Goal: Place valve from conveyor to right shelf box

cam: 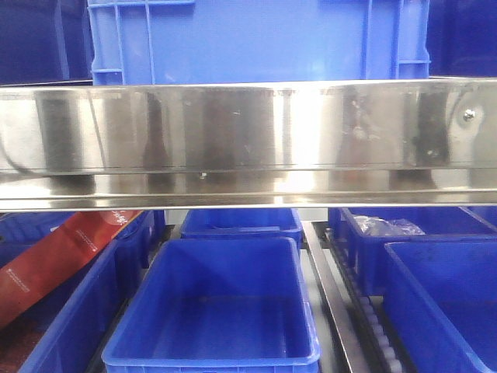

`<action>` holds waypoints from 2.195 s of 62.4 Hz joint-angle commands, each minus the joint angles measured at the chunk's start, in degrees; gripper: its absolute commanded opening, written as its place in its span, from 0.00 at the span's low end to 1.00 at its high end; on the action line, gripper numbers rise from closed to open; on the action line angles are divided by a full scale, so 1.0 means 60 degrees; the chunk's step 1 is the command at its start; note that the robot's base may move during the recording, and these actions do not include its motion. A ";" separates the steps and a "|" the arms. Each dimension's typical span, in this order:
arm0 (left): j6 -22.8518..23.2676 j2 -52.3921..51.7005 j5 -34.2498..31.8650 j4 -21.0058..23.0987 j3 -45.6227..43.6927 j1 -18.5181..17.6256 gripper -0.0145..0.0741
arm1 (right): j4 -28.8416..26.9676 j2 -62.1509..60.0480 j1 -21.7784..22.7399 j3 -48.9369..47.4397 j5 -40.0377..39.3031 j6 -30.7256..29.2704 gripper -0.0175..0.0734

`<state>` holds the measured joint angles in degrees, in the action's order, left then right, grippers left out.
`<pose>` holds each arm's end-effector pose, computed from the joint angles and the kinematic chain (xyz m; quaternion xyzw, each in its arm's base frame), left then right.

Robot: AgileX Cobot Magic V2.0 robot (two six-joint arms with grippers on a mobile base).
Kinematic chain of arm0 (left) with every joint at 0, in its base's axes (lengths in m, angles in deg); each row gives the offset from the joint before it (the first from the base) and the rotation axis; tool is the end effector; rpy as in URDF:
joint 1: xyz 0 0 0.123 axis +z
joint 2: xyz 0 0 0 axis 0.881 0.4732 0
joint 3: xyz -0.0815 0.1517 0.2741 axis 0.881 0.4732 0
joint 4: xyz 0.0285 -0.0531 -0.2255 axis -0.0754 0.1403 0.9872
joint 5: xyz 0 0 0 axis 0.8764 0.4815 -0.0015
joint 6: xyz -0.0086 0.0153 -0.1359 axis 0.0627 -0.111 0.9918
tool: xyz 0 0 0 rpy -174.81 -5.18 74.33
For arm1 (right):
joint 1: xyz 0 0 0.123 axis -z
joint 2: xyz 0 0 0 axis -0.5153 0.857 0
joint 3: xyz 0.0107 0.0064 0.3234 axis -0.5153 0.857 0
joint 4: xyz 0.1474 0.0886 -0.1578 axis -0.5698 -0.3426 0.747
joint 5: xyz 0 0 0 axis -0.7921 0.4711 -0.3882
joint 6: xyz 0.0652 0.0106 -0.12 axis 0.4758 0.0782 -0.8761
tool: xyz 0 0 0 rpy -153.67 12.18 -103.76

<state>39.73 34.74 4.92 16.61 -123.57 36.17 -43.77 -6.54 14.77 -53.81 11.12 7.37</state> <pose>0.3312 -0.1750 0.4724 0.1287 0.7690 -0.2389 0.5788 0.3130 0.1008 0.4779 -0.1057 0.7947 0.1316 0.5830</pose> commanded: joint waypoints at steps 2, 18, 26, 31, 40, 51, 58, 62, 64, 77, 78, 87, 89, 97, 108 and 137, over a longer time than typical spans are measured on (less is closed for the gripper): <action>0.0048 -0.1006 -0.1043 -0.0076 0.1300 0.0034 0.04 | 0.0133 -0.0855 0.0045 0.1177 -0.1072 -0.0008 0.01; 0.0048 -0.3456 -0.3357 -0.0375 0.5279 0.0049 0.04 | 0.0133 -0.3027 0.0045 0.4433 -0.2352 -0.0008 0.01; 0.0048 -0.4599 -0.3458 -0.0375 0.6766 0.0049 0.04 | 0.0133 -0.4172 0.0045 0.5800 -0.2472 -0.0008 0.01; 0.0048 -0.5253 -0.3483 -0.0375 0.7507 0.0049 0.04 | 0.0133 -0.5020 0.0045 0.6726 -0.2745 -0.0008 0.01; 0.0048 -0.6178 -0.3422 -0.0375 0.8275 0.0049 0.04 | 0.0133 -0.6387 0.0045 0.7897 -0.2974 -0.0008 0.01; 0.0048 -0.6786 -0.3569 -0.0375 0.8356 0.0049 0.04 | 0.0133 -0.7584 0.0045 0.8182 -0.2722 -0.0008 0.01; 0.0048 -0.6850 -0.3569 -0.0375 0.8356 0.0049 0.04 | 0.0133 -0.7983 0.0045 0.8182 -0.2743 -0.0008 0.01; 0.0048 -0.6850 -0.3569 -0.0375 0.8356 0.0049 0.04 | 0.0133 -0.8132 0.0045 0.8182 -0.2743 -0.0008 0.01; 0.0048 -0.6850 -0.3569 -0.0375 0.8356 0.0049 0.04 | 0.0133 -0.8179 0.0045 0.8182 -0.2743 -0.0008 0.01; 0.0048 -0.6808 -0.3569 -0.0375 0.8356 0.0049 0.04 | 0.0133 -0.8202 0.0045 0.8182 -0.2763 -0.0008 0.01; 0.0048 -0.6808 -0.3569 -0.0375 0.8356 0.0049 0.04 | 0.0133 -0.8202 0.0045 0.8182 -0.2763 -0.0008 0.01; 0.0048 -0.6808 -0.3569 -0.0375 0.8356 0.0049 0.04 | 0.0155 -0.8198 0.0045 0.8204 -0.2743 -0.0008 0.01; 0.0048 -0.6808 -0.3569 -0.0375 0.8356 0.0049 0.04 | 0.0247 -0.8198 0.0069 0.8236 -0.2743 -0.0008 0.01; 0.0048 -0.6808 -0.3569 -0.0375 0.8356 0.0049 0.04 | 0.0796 -0.8480 0.0264 0.9070 -0.3080 -0.0008 0.01; 0.0048 -0.6808 -0.3569 -0.0375 0.8356 0.0049 0.04 | 0.0796 -0.9710 0.1039 1.1242 -0.4887 -0.0008 0.01; 0.0048 -0.6808 -0.3569 -0.0375 0.8356 0.0049 0.04 | 0.0726 -1.2987 0.1950 1.4308 -0.4906 -0.0008 0.01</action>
<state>39.73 -5.97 -15.42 14.50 -73.57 36.17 -39.65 -81.24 26.17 31.68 -16.54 7.37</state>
